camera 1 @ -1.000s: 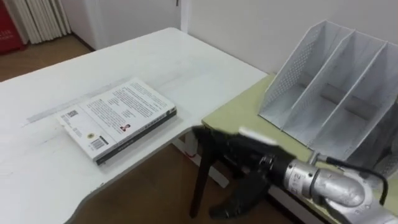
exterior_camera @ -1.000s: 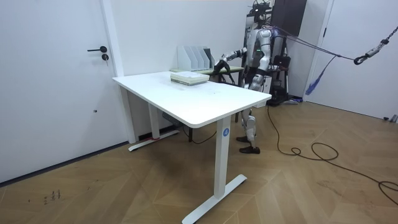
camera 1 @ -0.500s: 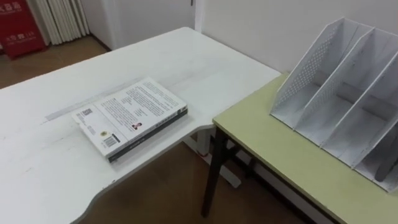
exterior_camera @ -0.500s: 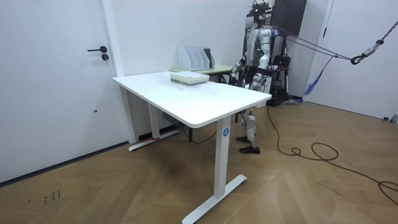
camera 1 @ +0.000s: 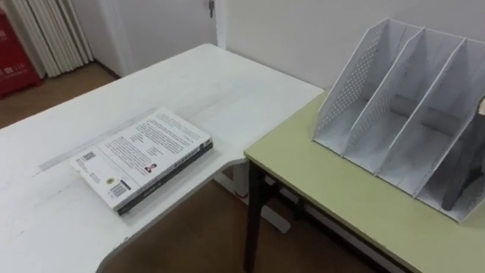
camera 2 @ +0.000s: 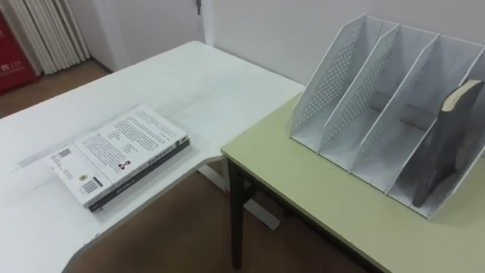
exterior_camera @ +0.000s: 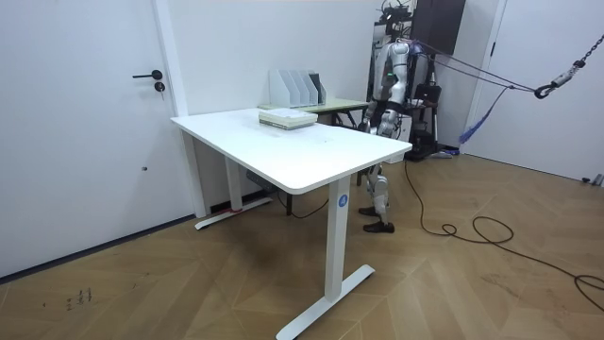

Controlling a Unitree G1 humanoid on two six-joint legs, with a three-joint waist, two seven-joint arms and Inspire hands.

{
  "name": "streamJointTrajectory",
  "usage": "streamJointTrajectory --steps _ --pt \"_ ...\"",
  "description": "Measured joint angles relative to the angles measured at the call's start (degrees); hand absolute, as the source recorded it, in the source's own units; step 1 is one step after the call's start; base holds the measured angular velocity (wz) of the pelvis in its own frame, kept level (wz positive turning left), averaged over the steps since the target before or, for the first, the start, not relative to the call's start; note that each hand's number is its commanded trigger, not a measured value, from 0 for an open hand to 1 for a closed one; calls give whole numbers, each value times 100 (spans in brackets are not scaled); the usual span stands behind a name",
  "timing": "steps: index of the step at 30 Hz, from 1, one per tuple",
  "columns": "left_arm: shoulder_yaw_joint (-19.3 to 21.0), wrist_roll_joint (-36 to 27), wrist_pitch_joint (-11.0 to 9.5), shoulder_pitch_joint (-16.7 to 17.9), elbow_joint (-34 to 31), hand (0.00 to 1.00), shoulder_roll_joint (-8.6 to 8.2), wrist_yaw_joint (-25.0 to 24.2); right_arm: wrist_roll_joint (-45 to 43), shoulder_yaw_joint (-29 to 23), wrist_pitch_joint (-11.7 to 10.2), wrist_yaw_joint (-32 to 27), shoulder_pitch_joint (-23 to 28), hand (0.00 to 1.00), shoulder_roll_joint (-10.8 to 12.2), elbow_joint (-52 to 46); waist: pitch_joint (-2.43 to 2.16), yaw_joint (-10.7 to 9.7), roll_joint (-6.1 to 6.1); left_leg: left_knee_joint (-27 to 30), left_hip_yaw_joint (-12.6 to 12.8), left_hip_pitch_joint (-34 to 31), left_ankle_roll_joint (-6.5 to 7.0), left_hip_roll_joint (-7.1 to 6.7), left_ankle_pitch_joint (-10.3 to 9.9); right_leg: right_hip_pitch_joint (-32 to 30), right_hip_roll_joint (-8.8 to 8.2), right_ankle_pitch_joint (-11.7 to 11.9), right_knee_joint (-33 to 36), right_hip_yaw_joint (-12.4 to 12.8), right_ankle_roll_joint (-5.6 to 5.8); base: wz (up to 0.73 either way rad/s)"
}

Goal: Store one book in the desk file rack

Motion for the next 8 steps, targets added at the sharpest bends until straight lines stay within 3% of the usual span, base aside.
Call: streamJointTrajectory --steps 8 --pt "111 305 -21 14 -30 0 -11 144 223 -219 -18 -415 81 0 159 103 -35 -133 -51 -6 9 12 0 -4 0 -16 1 -21 33 34 6 0"
